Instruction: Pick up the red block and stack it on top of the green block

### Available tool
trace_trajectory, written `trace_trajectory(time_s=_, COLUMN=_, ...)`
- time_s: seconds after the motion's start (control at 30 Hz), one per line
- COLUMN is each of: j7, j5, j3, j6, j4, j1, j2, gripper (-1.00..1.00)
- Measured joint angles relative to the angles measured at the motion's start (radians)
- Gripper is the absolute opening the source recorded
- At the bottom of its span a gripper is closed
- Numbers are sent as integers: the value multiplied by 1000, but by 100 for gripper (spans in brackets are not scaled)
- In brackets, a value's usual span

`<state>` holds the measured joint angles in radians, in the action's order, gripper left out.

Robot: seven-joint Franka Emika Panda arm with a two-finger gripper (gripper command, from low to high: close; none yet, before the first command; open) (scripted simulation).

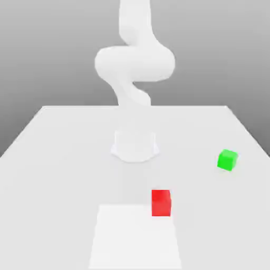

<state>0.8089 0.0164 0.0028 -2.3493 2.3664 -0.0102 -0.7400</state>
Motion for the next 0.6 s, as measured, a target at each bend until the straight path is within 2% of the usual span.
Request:
trace_trajectory(time_s=0.4, j7=75, j5=62, j3=72, j6=-285, j4=384, j1=-58, j2=354, gripper=0)
trace_trajectory(time_s=0.5, j7=114, j5=58, j3=101, j6=-368, j4=493, j1=-72, j2=460, gripper=0)
trace_trajectory(time_s=0.6, j7=173, j5=17, j3=125, j6=-515, j4=555, j1=-74, j2=653, gripper=0)
